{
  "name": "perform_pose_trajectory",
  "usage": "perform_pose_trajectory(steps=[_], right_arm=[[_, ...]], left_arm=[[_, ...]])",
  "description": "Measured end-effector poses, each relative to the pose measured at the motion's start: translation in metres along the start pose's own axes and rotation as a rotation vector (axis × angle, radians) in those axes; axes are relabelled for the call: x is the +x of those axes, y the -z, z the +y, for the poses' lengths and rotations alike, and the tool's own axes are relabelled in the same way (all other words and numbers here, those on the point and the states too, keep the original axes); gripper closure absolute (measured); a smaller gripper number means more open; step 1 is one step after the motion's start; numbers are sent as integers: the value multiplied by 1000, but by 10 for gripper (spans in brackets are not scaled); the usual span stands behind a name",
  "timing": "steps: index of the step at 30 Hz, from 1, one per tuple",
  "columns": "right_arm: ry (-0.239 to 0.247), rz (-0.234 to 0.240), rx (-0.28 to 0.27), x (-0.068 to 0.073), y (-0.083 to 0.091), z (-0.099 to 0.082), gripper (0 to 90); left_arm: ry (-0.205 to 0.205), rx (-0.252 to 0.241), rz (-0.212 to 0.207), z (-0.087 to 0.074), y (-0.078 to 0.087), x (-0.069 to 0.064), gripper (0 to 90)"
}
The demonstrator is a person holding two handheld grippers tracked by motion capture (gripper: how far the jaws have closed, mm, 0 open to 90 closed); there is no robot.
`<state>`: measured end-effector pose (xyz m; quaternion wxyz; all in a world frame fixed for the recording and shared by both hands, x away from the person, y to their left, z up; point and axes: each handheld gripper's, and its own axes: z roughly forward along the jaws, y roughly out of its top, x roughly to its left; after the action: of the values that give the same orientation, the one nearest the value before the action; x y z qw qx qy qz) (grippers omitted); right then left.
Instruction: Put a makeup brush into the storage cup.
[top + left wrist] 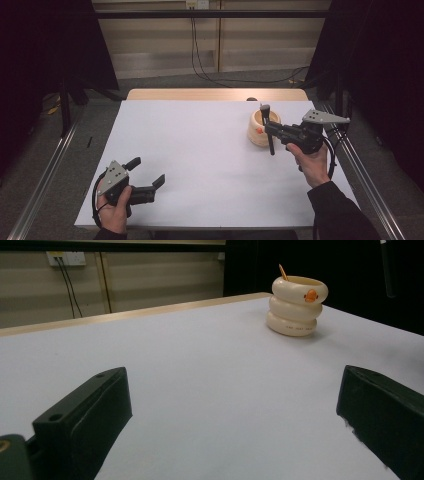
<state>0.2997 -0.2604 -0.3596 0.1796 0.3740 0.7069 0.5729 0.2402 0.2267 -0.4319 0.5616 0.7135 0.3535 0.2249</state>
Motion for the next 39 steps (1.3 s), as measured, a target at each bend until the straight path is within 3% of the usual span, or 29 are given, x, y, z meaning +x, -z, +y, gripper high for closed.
perform_pose_trajectory(steps=[7, 19, 29, 30, 39], right_arm=[[-1, -6, -9, -8, -5, 8, 782], [-27, -61, -29, -28, -13, 22, 782], [-21, -72, -33, -33, -22, 33, 782], [-21, -94, -27, -34, -22, 35, 782], [-22, -136, -32, -43, -26, 45, 782]], left_arm=[[-1, 2, 3, 0, 0, 1, 11], [3, 2, -4, -1, -1, 1, 11], [2, 2, -18, -1, -1, 1, 12], [4, 0, -7, 0, -1, 1, 12], [6, 1, -4, -1, -1, 1, 12]])
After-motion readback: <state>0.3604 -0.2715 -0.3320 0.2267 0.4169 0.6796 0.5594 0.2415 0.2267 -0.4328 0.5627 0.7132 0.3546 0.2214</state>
